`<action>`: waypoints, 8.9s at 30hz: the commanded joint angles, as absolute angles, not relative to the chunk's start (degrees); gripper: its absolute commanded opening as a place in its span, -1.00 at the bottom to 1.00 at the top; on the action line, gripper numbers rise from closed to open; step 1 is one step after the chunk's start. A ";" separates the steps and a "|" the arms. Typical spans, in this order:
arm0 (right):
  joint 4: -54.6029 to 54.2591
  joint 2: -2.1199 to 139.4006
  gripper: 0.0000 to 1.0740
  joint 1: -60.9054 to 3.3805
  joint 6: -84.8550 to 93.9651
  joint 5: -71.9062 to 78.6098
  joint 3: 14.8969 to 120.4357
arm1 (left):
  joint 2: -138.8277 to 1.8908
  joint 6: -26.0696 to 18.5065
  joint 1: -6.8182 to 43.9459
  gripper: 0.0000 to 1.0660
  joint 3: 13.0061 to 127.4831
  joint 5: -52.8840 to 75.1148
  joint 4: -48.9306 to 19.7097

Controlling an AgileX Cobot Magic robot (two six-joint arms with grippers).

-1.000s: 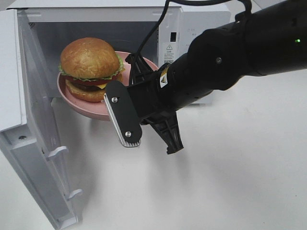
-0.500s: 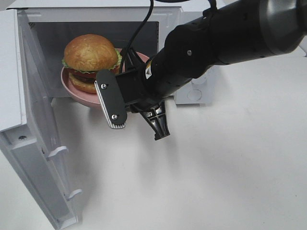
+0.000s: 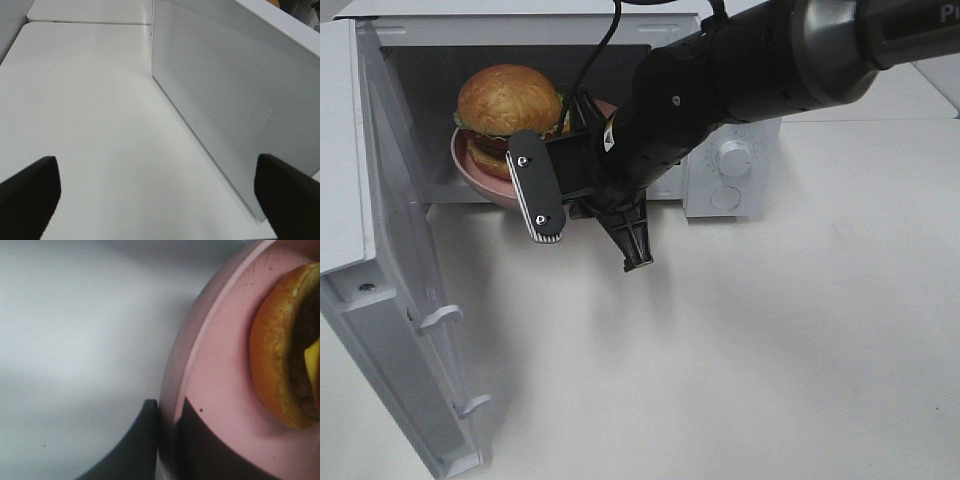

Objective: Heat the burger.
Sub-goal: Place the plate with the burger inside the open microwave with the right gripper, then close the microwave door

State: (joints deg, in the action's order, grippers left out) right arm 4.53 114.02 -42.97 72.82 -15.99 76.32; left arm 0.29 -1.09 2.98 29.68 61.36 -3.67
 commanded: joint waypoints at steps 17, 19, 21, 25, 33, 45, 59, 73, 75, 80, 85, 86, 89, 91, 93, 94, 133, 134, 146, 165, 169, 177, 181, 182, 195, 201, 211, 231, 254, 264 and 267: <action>15.53 122.61 -1.00 -42.17 60.05 -17.99 92.30 | 1.38 -1.20 3.27 0.83 29.62 61.54 -3.78; 16.44 123.53 -1.00 -42.17 59.93 -18.16 93.68 | 1.38 -1.20 3.27 0.83 29.62 61.54 -3.78; 16.56 123.87 -1.00 -42.11 59.87 -18.33 94.25 | 1.38 -1.20 3.27 0.83 29.62 61.54 -3.78; 16.56 125.42 -1.00 -41.48 59.82 -18.33 96.54 | 1.38 -1.20 3.27 0.83 29.62 61.54 -3.78; 18.05 127.25 -1.00 -40.79 58.73 -18.56 99.64 | 1.38 -1.20 3.27 0.83 29.62 61.54 -3.78; 19.42 129.26 -0.99 -39.48 56.95 -17.07 101.41 | 1.38 -1.20 3.27 0.83 29.62 61.54 -3.78; 19.08 129.95 -0.94 -39.65 56.95 -15.47 101.41 | 1.38 -1.20 3.27 0.83 29.62 61.54 -3.78; 18.85 129.95 -0.91 -40.57 57.12 -14.55 101.41 | 1.38 -1.20 3.27 0.83 29.62 61.54 -3.78; 18.74 130.12 -0.90 -40.62 57.01 -14.50 101.41 | 1.38 -1.20 3.27 0.83 29.62 61.54 -3.78; 17.36 130.29 -0.84 -40.68 56.72 -14.38 101.41 | 1.38 -1.20 3.27 0.83 29.62 61.54 -3.78; 17.42 130.29 -0.73 -40.51 53.51 -14.04 101.41 | 1.38 -1.20 3.27 0.83 29.62 61.54 -3.78; 17.42 130.29 -0.73 -40.51 53.51 -14.04 101.41 | 1.38 -1.20 3.27 0.83 29.62 61.54 -3.78; 17.42 130.29 -0.57 -40.51 51.57 -14.27 101.41 | 1.38 -1.20 3.27 0.83 29.62 61.54 -3.78; 17.42 130.29 -0.48 -40.51 51.45 -14.84 101.41 | 1.38 -1.20 3.27 0.83 29.62 61.54 -3.78; 17.42 130.29 -0.32 -40.51 51.39 -15.76 101.41 | 1.38 -1.20 3.27 0.83 29.62 61.54 -3.78; 17.42 130.29 -0.32 -40.51 51.39 -15.76 101.41 | 1.38 -1.20 3.27 0.83 29.62 61.54 -3.78; 17.93 113.79 0.21 -40.51 51.22 -9.45 78.84 | 1.38 -1.20 3.27 0.83 29.62 61.54 -3.78; 17.93 112.53 0.21 -40.51 50.76 -9.40 77.12 | 1.38 -1.20 3.27 0.83 29.62 61.54 -3.78; 17.93 104.62 0.21 -40.16 37.47 -9.68 67.84 | 1.38 -1.20 3.27 0.83 29.62 61.54 -3.78; 16.56 90.64 0.45 -36.73 3.78 -25.73 59.30 | 1.38 -1.20 3.27 0.83 29.62 61.54 -3.78; 15.70 89.09 0.41 -34.32 0.00 -29.91 59.30 | 1.38 -1.20 3.27 0.83 29.62 61.54 -3.78; 15.41 85.03 0.42 -26.64 -7.22 -41.54 59.30 | 1.38 -1.20 3.27 0.83 29.62 61.54 -3.78; 14.38 82.45 0.42 -23.55 -7.73 -45.03 58.16 | 1.38 -1.20 3.27 0.83 29.62 61.54 -3.78; 14.38 82.45 0.42 -23.55 -7.73 -45.03 58.16 | 1.38 -1.20 3.27 0.83 29.62 61.54 -3.78; 14.38 69.79 0.42 -23.38 -10.08 -45.66 44.35 | 1.38 -1.20 3.27 0.83 29.62 61.54 -3.78; 13.01 62.34 0.42 -23.38 -10.08 -47.78 42.91 | 1.38 -1.20 3.27 0.83 29.62 61.54 -3.78; 13.12 54.37 0.42 -23.38 -9.97 -53.51 42.51 | 1.38 -1.20 3.27 0.83 29.62 61.54 -3.78; 12.72 24.81 0.42 -10.14 -8.82 -53.17 29.91 | 1.38 -1.20 3.27 0.83 29.62 61.54 -3.78; 11.40 -1.66 0.40 -6.82 -8.59 -55.23 28.48 | 1.38 -1.20 3.27 0.83 29.62 61.54 -3.78; 11.40 -1.66 0.40 -6.82 -8.59 -55.23 28.48 | 0.63 -1.20 3.27 0.83 29.62 61.54 -3.84; 11.40 -1.66 0.40 -6.82 -8.59 -55.23 28.48 | 0.63 -1.20 3.27 0.83 29.62 61.54 -3.84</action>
State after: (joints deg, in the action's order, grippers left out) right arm 11.40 -0.29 -7.05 -8.94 -55.52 28.42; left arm 0.29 -1.09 2.98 29.68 61.36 -3.67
